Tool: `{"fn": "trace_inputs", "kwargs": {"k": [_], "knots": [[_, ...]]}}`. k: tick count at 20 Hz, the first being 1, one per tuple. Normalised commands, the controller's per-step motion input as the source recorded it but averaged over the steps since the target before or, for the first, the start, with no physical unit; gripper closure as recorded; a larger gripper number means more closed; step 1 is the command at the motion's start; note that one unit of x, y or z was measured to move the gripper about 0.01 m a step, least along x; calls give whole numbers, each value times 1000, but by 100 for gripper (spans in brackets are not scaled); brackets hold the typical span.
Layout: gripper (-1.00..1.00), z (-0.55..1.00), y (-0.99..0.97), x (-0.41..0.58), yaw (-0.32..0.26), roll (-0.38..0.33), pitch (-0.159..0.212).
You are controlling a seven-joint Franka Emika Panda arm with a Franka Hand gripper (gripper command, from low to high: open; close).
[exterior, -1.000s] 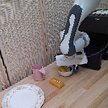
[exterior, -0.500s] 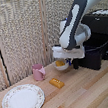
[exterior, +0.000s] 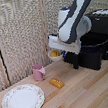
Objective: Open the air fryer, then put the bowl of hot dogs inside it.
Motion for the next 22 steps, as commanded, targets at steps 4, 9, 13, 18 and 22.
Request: {"fn": "trace_inputs", "kwargs": {"k": [4, 9, 13, 18, 22], "knots": [[100, 998, -365, 332, -119, 14, 30], [100, 884, -606, 234, -83, 9, 120], [100, 746, -816, 217, -35, 66, 115], [100, 523, -821, 293, -11, 105, 53], [100, 296, -774, 289, -24, 125, 21]]}}
